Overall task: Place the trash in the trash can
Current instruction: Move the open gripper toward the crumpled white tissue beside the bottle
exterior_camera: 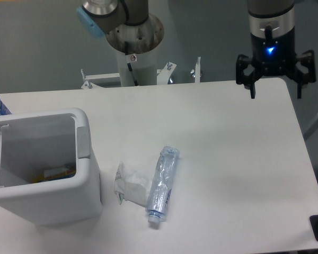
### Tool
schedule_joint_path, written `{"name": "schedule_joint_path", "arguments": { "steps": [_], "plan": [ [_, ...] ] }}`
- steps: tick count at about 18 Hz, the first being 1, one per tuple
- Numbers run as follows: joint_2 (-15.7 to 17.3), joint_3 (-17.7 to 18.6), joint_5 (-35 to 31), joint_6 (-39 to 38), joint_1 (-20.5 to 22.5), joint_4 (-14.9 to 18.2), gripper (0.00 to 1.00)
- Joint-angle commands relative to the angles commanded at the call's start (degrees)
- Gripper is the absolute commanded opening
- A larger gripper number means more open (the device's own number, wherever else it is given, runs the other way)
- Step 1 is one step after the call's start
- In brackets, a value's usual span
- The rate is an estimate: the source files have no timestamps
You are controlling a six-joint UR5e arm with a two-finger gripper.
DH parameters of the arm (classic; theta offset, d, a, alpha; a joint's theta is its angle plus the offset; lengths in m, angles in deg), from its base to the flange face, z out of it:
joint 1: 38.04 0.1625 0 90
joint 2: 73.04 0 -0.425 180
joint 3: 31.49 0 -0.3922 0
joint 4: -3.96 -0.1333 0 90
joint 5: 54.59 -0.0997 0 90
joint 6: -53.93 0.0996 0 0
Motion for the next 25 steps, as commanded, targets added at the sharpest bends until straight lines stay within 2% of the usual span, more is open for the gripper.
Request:
{"name": "schedule_joint_path", "arguments": {
  "steps": [6,10,16,19,23,25],
  "plan": [
    [0.1,0.0,0.2,-1.0,-0.1,-0.1,1.0],
    [0.0,0.5,0.6,-9.4,-0.3,-1.3,1.0],
    [0.0,5.3,4.0,-10.4,-0.8,-3.7,1.0],
    [0.0,8.1,6.5,-15.8,-1.1,-4.9,1.0],
    [-0.4,10.1,10.9,-15.8,-2.5,-5.1,1.0],
    [-1.1,10.2,11.6,-15.6,-4.6,-5.2,1.0]
  ]
}}
